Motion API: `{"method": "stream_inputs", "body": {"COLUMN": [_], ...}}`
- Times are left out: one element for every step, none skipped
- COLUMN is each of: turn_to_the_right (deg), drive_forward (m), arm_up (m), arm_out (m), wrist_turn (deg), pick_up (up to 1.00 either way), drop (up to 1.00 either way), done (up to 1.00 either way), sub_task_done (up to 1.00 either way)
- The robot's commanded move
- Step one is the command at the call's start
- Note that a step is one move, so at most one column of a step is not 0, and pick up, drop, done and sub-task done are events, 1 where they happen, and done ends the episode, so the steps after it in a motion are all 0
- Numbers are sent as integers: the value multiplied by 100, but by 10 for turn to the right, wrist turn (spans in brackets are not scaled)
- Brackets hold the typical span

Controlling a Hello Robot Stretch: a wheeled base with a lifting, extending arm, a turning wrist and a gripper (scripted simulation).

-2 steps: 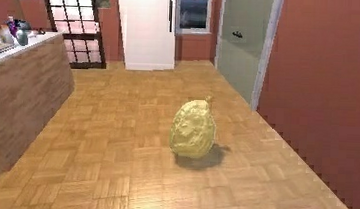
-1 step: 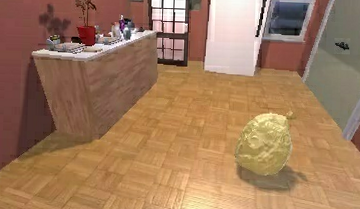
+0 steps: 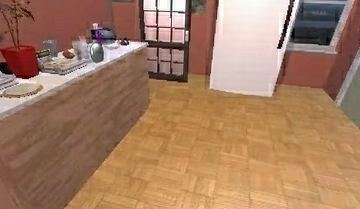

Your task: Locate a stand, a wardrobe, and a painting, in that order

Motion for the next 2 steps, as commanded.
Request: {"method": "stream_inputs", "body": {"turn_to_the_right": [0, 0], "drive_forward": [100, 100], "arm_up": [0, 0], "arm_out": [0, 0], "wrist_turn": [0, 0], "pick_up": [0, 0], "drop": [0, 0], "done": [0, 0], "sub_task_done": [0, 0]}}
